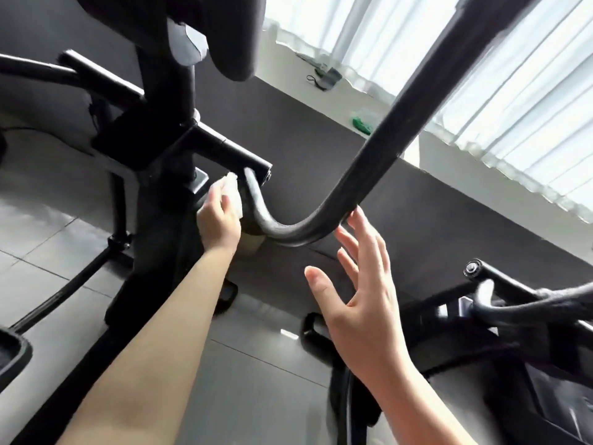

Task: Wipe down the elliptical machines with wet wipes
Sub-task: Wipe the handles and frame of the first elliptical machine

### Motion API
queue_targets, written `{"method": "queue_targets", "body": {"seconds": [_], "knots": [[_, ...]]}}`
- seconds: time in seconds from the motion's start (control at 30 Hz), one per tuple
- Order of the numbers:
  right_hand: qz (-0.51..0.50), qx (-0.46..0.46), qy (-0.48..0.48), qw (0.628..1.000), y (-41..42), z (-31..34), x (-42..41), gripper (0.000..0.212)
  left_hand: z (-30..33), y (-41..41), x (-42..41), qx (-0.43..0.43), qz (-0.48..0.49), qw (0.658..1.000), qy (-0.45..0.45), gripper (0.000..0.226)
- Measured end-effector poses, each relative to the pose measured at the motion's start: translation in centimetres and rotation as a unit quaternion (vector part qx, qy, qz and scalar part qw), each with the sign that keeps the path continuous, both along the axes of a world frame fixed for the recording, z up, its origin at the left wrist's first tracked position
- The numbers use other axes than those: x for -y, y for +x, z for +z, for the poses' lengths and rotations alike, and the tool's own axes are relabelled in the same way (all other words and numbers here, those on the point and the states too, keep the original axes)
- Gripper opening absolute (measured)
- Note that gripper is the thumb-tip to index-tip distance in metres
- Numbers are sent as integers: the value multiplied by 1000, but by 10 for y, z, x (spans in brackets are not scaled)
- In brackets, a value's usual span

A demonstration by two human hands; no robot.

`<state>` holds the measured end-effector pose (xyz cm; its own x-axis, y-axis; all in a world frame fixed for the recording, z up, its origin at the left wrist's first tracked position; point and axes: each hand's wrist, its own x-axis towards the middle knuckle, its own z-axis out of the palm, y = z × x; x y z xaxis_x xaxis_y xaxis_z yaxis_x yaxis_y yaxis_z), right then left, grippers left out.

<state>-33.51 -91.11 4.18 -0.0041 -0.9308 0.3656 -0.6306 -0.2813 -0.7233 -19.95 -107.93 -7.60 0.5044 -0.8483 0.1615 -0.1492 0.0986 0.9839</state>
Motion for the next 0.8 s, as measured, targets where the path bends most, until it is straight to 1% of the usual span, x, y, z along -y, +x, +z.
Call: {"method": "queue_targets", "body": {"seconds": [0.03, 0.07, 0.1, 0.13, 0.17, 0.2, 0.23, 0.27, 0.43, 0.6, 0.7, 0.8], "knots": [[1, 0, 1, 1000, 0, 0, 0, 78, -2, 5, 6, 20, -19, 1000, -12, 32], [2, -2, 2, 1000, -1, -1, 0, 77, -5, 6, 12, 36, -62, 997, -10, 32], [2, -3, 3, 1000, -1, -2, 0, 77, -8, 4, 15, 32, -117, 993, 10, 31], [2, -3, 5, 1000, -2, -3, 0, 78, -9, -1, 16, 5, -170, 985, 29, 31], [3, -4, 6, 1000, -4, -4, 0, 78, -8, -7, 13, -45, -204, 977, 35, 31], [3, -7, 6, 1000, -5, -4, 0, 78, -9, -14, 9, -106, -213, 970, 38, 31], [4, -10, 7, 1000, -6, -4, 0, 78, -10, -20, 3, -157, -211, 964, 38, 30], [5, -12, 8, 1000, -7, -4, 1, 78, -8, -25, -5, -187, -204, 960, 37, 31], [18, -9, 16, 1000, -6, -2, 1, 80, 5, -37, -46, -262, -181, 948, 17, 28], [24, 20, 17, 999, -8, 6, 0, 73, 32, -52, -82, -264, -178, 948, 17, 28], [41, 39, 29, 998, -6, 9, -1, 74, 42, -57, -96, -261, -177, 949, 14, 37], [52, 71, 45, 995, -8, 10, -2, 71, 53, -58, -103, -244, -169, 955, 14, 32]]}}
